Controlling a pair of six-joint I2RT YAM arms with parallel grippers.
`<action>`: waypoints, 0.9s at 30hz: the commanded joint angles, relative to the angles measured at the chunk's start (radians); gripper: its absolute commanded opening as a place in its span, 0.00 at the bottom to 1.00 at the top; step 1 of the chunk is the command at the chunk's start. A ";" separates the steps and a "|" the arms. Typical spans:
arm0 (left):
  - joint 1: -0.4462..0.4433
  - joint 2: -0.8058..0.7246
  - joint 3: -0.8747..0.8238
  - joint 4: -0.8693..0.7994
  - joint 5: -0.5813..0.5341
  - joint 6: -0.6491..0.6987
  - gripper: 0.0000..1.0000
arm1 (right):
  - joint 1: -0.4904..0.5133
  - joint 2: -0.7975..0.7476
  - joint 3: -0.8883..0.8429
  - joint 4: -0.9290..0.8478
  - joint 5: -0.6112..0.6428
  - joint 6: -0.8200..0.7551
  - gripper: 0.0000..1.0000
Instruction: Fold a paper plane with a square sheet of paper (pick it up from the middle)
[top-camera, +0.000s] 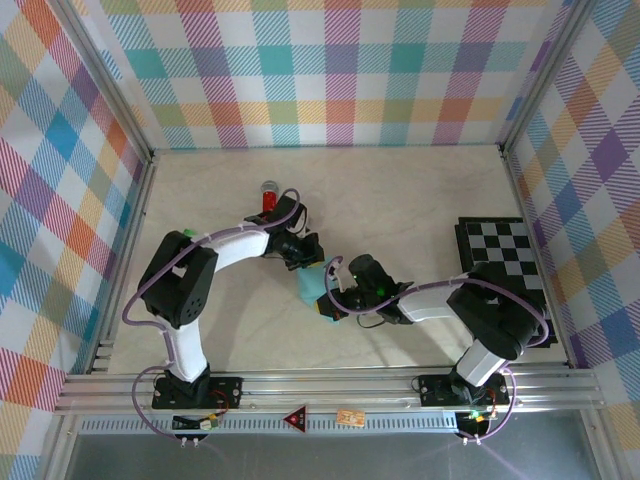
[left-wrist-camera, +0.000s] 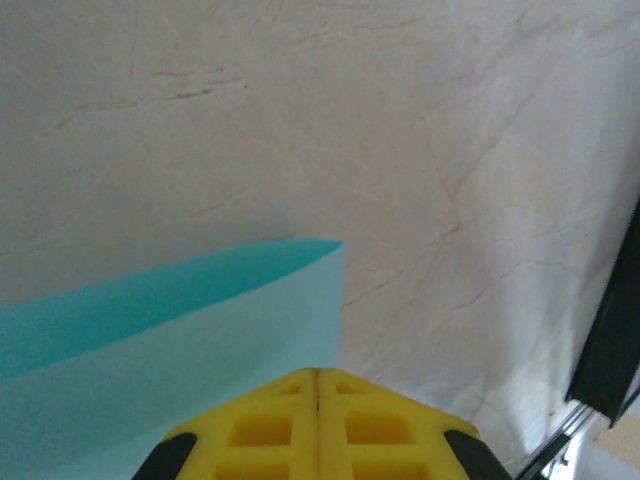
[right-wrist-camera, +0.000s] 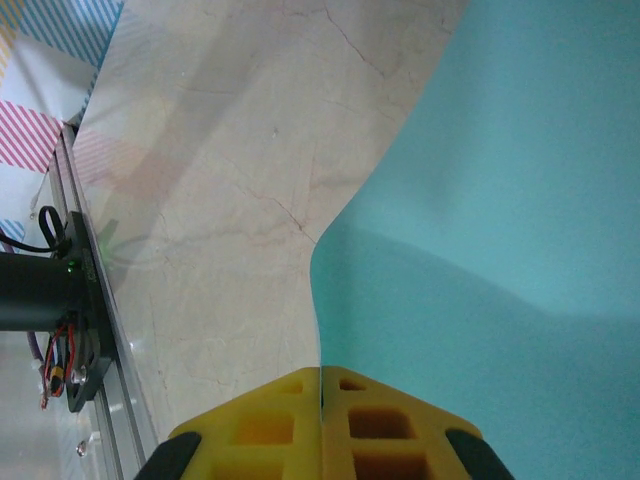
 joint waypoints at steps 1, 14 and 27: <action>-0.008 0.034 0.046 -0.095 -0.004 0.066 0.03 | -0.010 0.013 0.012 0.021 -0.031 0.016 0.00; -0.043 0.120 0.027 -0.103 -0.055 0.133 0.00 | -0.072 0.064 0.027 0.037 -0.116 0.065 0.00; -0.043 0.122 0.022 -0.082 -0.049 0.123 0.00 | -0.132 0.108 0.029 0.073 -0.180 0.090 0.00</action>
